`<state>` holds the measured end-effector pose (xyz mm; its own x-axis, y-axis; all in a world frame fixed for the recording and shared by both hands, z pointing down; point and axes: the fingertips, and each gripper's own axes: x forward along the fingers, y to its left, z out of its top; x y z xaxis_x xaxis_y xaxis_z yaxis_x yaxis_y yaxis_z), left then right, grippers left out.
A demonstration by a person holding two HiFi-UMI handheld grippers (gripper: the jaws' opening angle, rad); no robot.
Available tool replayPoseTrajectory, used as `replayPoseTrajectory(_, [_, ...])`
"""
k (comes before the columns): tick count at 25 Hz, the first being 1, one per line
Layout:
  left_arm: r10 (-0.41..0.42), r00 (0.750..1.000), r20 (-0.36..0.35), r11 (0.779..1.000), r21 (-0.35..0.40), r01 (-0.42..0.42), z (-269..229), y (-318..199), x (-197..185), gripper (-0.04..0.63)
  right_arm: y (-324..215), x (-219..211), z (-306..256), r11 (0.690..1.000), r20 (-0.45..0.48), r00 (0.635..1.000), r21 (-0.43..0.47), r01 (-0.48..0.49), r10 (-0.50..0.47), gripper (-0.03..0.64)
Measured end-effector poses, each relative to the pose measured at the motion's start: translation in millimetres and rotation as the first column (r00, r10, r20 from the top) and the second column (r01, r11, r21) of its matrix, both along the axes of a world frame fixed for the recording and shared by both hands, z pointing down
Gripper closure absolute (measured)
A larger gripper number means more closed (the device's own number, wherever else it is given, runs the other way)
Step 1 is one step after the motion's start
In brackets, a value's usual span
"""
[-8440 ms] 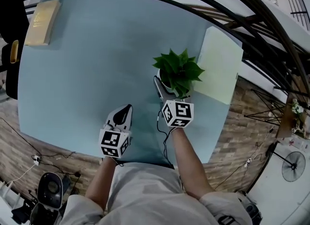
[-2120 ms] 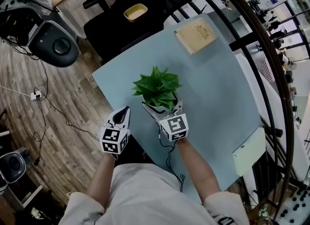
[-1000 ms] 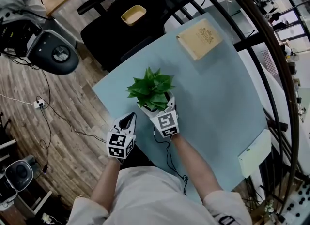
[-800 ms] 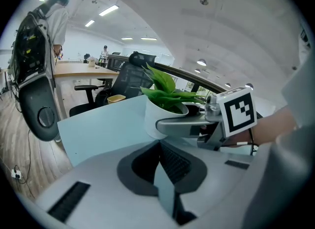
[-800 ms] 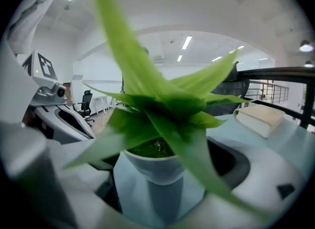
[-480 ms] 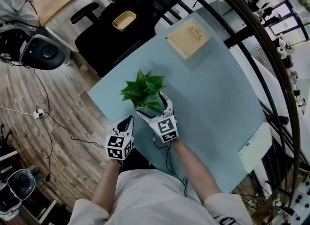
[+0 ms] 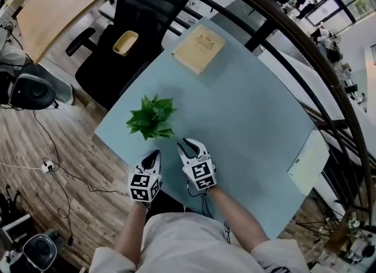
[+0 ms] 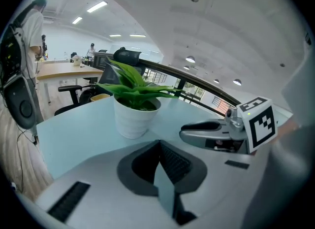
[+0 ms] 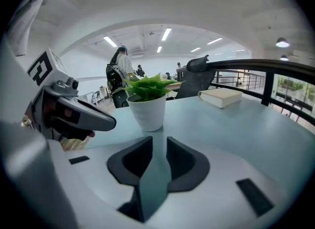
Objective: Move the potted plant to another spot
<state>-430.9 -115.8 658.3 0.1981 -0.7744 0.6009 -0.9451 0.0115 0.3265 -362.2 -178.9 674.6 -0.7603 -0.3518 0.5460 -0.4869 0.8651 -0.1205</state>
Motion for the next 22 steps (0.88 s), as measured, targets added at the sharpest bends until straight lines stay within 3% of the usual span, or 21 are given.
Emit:
replayPoseTrajectory(2, [0.034, 0.999, -0.003, 0.999, 0.003, -0.034, -1, -5, 14, 0.584, 0, 20, -2, 0.999, -0.02, 0.999, 0.009, -0.046, 0.046, 0.607])
replayPoseTrajectory(3, [0.052, 0.999, -0.005, 0.999, 0.005, -0.052, -1, -8, 22, 0.584, 0, 31, -2, 0.998, -0.033, 0.997, 0.011, -0.066, 0.066, 0.612])
replayPoseTrajectory(13, [0.24, 0.971, -0.013, 0.97, 0.046, -0.239, -19, -25, 115, 0.584, 10, 138, -21, 0.964, -0.039, 0.963, 0.033, -0.265, 0.266, 0.614])
replayPoseTrajectory(22, [0.323, 0.946, 0.0, 0.94, 0.113, -0.321, -53, -9, 190, 0.584, 29, 232, -62, 0.888, 0.047, 0.893, 0.087, -0.451, 0.449, 0.614])
